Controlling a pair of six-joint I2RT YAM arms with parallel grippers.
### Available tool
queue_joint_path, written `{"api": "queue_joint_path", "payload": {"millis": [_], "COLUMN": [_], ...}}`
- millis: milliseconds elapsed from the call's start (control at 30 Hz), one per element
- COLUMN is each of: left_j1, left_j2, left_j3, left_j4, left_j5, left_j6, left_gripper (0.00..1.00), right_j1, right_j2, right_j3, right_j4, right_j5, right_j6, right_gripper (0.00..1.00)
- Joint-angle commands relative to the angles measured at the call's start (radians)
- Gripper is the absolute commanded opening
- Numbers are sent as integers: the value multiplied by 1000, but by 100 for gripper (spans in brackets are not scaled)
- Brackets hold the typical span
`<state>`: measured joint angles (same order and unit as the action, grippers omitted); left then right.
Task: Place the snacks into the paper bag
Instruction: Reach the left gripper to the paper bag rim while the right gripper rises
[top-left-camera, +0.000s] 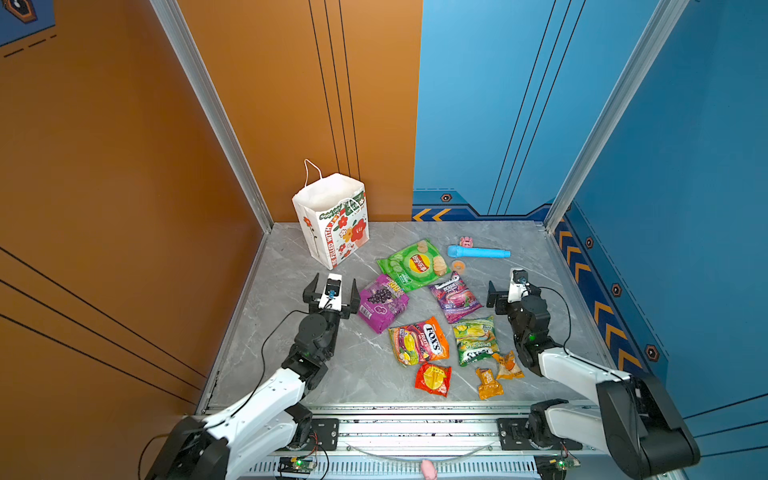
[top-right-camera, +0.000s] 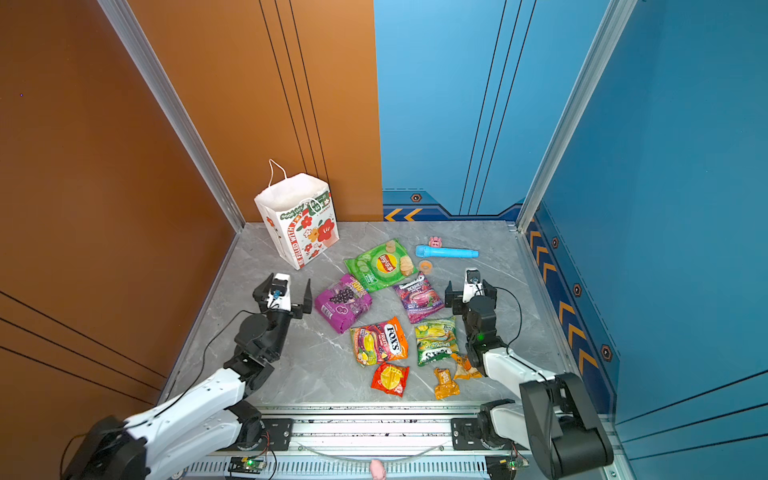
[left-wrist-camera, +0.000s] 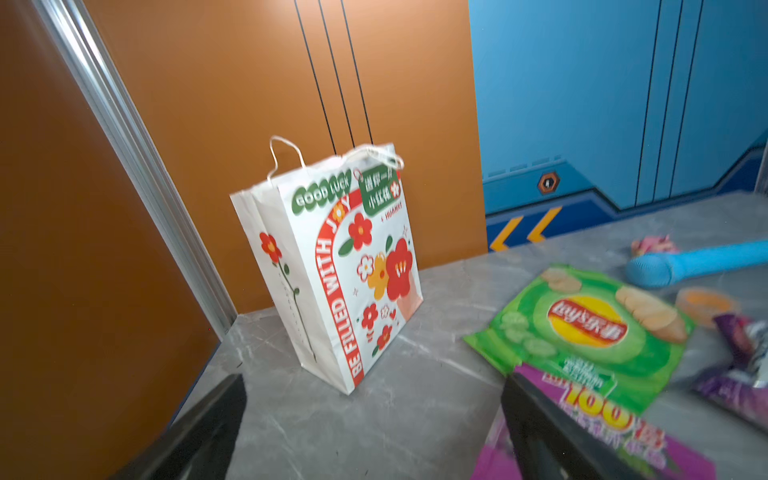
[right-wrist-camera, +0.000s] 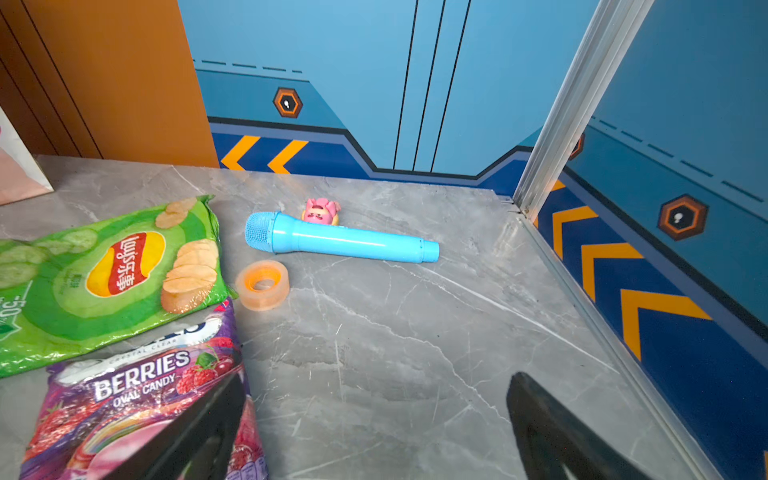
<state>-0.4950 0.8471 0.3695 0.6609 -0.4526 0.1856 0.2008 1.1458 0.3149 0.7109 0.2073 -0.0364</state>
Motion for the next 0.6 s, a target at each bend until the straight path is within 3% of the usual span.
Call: {"api": "queue_joint_path", "payload": {"millis": [0,167,267,333,400,500,567], "left_j1": [0,39,112,179,257,356,367], "left_j2": [-77,-94,-108,-138,-181,-211,-169], "left_j3": [108,302,429,451,421,370,400], "left_j4": [-426,-834,-1128,-1131,-1064,-936,-946], "left_j5": [-4,-167,-182,-67,75,270,312], "left_j6": [-182,-507,-735,-711,-688,-700,-679], "left_gripper": [98,98,98,97,97,98,98], "right_j1": [9,-10,-72,-127,-207,-340,-323], "right_j2": [-141,-286,-306,-311,-315,-306,-299], "right_j3": [54,158,243,280,281,253,286], "right_j4": [-198,-465,-657,-775,-811,-711,-753], "right_j5": [26,78,85,104,45,-239,-246], "right_j6": [88,327,498,651,763,823,783], "right_gripper": [100,100,100,100,100,100,100]}}
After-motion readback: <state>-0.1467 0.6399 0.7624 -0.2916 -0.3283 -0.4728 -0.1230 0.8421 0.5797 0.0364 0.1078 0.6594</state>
